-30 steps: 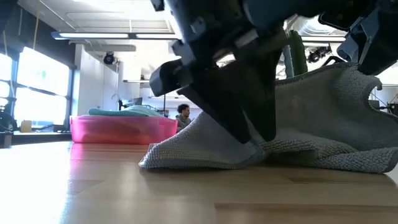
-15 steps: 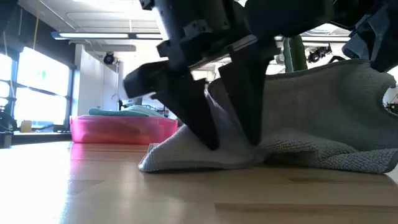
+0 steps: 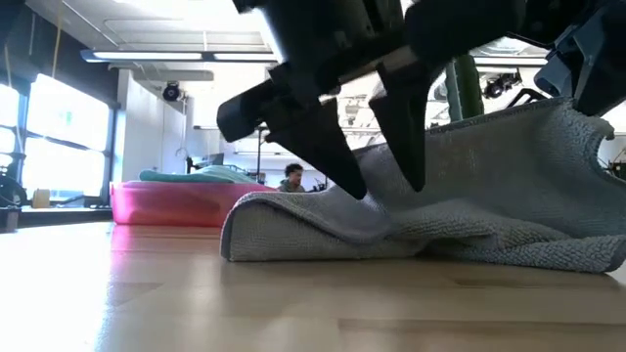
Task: Fold microfiber towels
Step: Fold the gray towel on the table
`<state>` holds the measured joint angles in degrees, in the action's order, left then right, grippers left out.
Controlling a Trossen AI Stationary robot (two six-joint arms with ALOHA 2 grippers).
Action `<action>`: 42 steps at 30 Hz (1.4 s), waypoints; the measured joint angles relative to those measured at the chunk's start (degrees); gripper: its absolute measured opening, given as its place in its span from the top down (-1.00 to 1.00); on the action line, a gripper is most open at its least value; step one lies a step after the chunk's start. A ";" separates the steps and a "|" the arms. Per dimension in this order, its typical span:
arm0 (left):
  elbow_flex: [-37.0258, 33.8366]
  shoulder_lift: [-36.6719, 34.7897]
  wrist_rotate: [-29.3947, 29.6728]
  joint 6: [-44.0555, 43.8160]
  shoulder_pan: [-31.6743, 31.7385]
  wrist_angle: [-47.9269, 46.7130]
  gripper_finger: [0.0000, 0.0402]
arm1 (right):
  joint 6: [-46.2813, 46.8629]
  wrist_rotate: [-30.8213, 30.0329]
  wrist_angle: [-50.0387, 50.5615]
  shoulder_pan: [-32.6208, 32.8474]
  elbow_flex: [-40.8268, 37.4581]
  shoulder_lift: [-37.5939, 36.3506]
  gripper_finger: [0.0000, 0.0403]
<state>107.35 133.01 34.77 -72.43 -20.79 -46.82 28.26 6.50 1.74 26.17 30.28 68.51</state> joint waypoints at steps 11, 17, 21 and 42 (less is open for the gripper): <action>-0.05 2.49 0.60 -4.77 1.00 -4.53 0.03 | 0.21 -0.09 0.39 0.00 0.00 0.00 1.00; 0.11 3.52 1.22 -6.36 1.30 -4.64 0.05 | -0.11 -0.22 0.81 -0.01 0.00 0.00 1.00; -0.02 3.81 0.46 -6.39 1.33 -6.49 0.19 | -0.21 -0.22 1.18 0.00 0.00 0.00 1.00; 0.42 0.04 -11.84 11.89 1.34 -7.16 0.81 | -0.24 -3.31 3.19 -0.04 0.00 0.04 1.00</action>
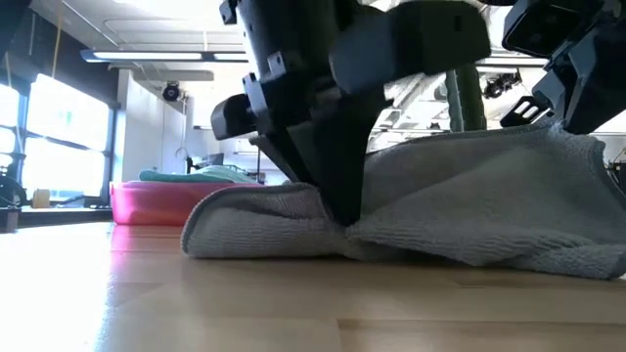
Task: Fold microfiber towels
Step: Fold the gray towel on the table
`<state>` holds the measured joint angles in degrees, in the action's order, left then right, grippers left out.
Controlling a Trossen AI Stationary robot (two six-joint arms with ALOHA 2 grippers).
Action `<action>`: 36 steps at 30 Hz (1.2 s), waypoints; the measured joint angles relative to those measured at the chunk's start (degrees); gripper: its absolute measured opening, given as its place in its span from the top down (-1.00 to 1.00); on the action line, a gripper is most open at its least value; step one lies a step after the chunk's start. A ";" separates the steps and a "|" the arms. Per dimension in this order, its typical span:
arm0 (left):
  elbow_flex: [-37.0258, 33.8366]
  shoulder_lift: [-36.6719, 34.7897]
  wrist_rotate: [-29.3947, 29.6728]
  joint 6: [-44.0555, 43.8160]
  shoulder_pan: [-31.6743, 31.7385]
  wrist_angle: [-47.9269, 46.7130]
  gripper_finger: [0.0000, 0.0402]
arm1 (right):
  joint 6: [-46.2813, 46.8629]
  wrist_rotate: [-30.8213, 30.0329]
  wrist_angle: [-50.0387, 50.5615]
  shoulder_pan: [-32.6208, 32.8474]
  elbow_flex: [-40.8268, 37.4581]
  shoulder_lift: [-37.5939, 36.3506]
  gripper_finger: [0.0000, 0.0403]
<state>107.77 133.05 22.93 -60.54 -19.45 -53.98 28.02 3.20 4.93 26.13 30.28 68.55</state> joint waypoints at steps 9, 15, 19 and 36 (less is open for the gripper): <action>1.86 0.00 -4.53 9.22 0.89 -0.57 0.58 | 0.38 -0.02 0.04 0.00 0.00 0.00 1.00; 4.69 0.02 -4.50 10.76 1.12 -4.98 0.60 | 0.42 -0.02 0.04 0.00 0.00 -0.01 1.00; 6.81 0.02 -4.35 11.29 1.11 -9.63 0.65 | 0.42 -0.02 0.04 0.00 0.00 -0.01 1.00; 7.12 -2.55 -4.07 20.40 0.77 -18.53 0.97 | -1.29 -2.68 0.48 -0.02 0.99 -0.20 1.00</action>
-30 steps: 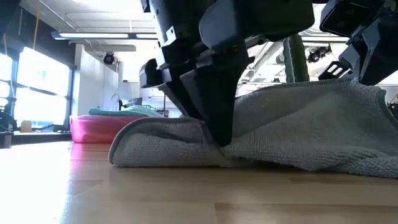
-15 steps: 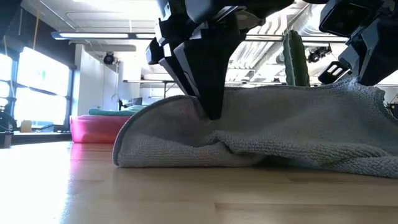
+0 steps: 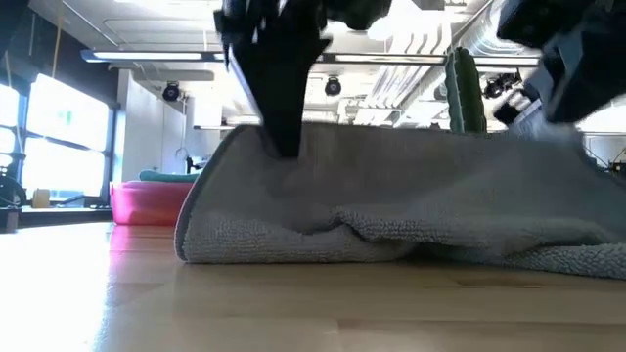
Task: Fold microfiber towels
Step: Fold the gray towel on the table
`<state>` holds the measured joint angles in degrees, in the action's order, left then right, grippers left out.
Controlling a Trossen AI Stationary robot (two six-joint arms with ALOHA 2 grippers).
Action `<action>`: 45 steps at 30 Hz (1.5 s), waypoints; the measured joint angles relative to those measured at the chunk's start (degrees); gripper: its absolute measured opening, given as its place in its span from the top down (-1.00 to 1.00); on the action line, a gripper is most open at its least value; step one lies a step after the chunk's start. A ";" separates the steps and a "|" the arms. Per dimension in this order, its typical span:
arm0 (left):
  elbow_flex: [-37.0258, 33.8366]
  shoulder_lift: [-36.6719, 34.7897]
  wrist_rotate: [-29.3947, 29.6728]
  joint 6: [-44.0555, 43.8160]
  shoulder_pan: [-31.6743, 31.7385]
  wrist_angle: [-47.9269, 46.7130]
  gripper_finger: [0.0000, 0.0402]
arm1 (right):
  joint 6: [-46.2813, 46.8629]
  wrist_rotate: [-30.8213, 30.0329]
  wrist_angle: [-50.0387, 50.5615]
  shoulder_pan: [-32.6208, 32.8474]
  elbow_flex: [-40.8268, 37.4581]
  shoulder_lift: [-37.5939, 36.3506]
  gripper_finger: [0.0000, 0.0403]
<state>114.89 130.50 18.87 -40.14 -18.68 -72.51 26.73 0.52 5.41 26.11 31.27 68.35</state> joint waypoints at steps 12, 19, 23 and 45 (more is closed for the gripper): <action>0.00 -12.64 8.59 11.06 0.31 -5.99 0.98 | -12.28 -23.87 32.86 0.13 18.87 -0.15 1.00; 0.00 -19.24 22.01 19.54 3.72 -11.75 0.98 | -20.89 -42.81 49.10 -0.60 29.55 -0.15 1.00; 0.00 -22.00 28.55 25.58 7.51 -11.61 0.98 | -32.72 -48.02 49.60 -3.85 35.32 -0.17 1.00; -24.45 -23.47 -2.11 7.52 3.77 17.00 0.98 | -10.76 -13.58 27.04 0.29 10.09 0.00 1.00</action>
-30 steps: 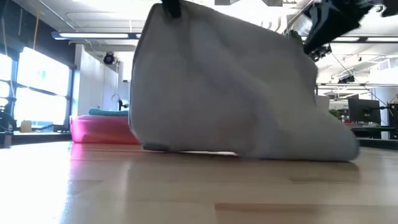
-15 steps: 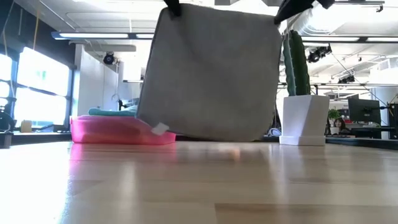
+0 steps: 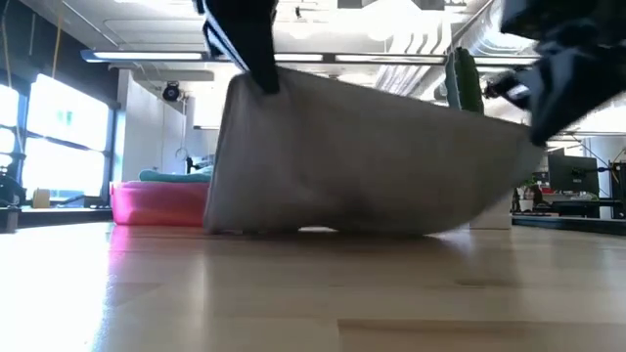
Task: Fold microfiber towels
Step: Fold the gray towel on the table
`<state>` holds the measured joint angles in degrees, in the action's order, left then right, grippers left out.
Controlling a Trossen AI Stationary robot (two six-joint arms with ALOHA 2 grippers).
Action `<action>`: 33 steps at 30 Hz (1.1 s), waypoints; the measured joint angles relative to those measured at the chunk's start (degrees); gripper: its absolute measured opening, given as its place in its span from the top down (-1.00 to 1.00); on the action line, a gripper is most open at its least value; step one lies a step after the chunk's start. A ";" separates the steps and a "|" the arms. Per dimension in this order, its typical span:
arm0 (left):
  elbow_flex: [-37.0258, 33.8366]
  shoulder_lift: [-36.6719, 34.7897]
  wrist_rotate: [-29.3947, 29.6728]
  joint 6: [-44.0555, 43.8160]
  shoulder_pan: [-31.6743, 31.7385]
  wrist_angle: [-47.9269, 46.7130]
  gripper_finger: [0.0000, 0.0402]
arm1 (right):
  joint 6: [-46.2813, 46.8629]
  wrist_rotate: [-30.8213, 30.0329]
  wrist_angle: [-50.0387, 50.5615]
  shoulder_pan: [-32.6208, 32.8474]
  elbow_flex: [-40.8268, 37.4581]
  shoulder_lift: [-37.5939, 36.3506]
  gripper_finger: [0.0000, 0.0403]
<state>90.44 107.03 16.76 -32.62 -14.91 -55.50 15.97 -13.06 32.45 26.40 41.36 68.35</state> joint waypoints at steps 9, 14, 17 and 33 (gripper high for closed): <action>-14.15 -0.01 -5.69 -9.66 -8.62 29.08 0.98 | 6.03 -0.30 -22.06 9.00 -6.17 3.61 1.00; -15.66 -0.03 -4.98 -13.47 -10.57 29.58 0.98 | 1.89 0.86 -21.65 9.93 -2.34 10.85 1.00; -15.94 -0.03 -2.69 -13.73 -10.71 26.78 0.98 | -4.94 -0.40 -17.59 9.00 1.68 15.00 1.00; -16.04 -0.05 11.34 -12.67 -3.83 3.41 0.98 | -32.58 -10.46 0.73 -12.73 14.06 21.77 1.00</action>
<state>74.40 106.98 28.10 -45.28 -18.74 -52.10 -16.60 -23.52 33.18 13.67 55.42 90.13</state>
